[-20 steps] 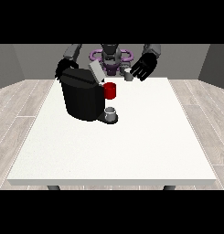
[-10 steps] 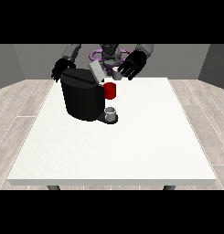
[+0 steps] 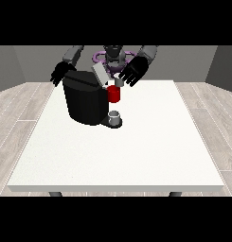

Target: Insert the coffee pod into the coffee machine and close the lid

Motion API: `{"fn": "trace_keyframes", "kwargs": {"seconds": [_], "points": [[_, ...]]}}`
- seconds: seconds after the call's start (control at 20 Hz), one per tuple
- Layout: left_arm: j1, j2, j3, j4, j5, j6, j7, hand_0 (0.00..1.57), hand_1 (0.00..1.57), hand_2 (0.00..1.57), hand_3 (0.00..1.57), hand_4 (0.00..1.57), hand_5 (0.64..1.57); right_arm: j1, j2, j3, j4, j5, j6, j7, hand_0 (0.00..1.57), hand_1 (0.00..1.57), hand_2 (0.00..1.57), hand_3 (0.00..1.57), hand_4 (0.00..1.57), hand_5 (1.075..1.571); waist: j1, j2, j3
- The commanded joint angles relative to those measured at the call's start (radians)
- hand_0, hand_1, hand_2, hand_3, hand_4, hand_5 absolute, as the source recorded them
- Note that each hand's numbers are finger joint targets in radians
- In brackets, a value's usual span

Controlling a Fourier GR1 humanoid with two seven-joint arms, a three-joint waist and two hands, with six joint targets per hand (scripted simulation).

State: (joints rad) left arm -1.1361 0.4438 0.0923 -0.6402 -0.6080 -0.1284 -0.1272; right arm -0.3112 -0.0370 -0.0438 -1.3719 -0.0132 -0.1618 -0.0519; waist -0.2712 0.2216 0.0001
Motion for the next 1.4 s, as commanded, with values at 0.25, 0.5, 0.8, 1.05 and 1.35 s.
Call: {"fn": "trace_keyframes", "kwargs": {"seconds": [0.25, 0.5, 0.8, 1.05, 1.35], "points": [[-0.029, 0.006, 0.014, 0.015, -0.004, -0.02, -0.012, 1.26, 1.26, 1.3, 1.21, 0.51, 1.571, -0.029, -0.026, -0.024, -0.008, -0.028, 0.024, 0.027, 0.0, 0.0, 0.0, 0.0, 0.5, 1.571, -0.009, 0.026, 0.0], [-0.052, -0.019, 0.002, 0.005, -0.02, -0.016, 0.011, 1.18, 1.18, 1.26, 1.19, 0.5, 1.571, -0.002, 0.019, -0.008, 0.021, -0.009, -0.007, -0.045, 0.0, 0.0, 0.0, 0.0, 0.51, 1.571, -0.001, 0.027, 0.0003], [-0.041, -0.04, -0.003, 0.021, -0.04, 0.01, 0.009, 1.19, 1.19, 1.27, 1.2, 0.51, 1.571, -0.053, 0.002, -0.01, -0.006, -0.003, -0.023, 0.03, 0.0, 0.0, 0.0, 0.0, 0.5, 1.571, -0.005, 0.034, 0.0], [0.002, -0.044, 0.0, 0.033, -0.049, 0.027, 0.011, 1.21, 1.21, 1.26, 1.19, 0.49, 1.571, -0.011, -0.018, -0.029, -0.013, -0.045, 0.026, 0.022, 0.0, 0.0, 0.0, 0.0, 0.45, 1.571, -0.015, 0.021, 0.0], [-0.041, -0.006, 0.023, 0.05, -0.035, -0.034, 0.01, 1.22, 1.22, 1.27, 1.17, 0.48, 1.571, -0.03, -0.002, -0.014, -0.026, -0.031, 0.003, 0.034, 0.0, 0.0, 0.0, 0.0, 0.45, 1.571, -0.023, 0.04, -0.0001]]}}
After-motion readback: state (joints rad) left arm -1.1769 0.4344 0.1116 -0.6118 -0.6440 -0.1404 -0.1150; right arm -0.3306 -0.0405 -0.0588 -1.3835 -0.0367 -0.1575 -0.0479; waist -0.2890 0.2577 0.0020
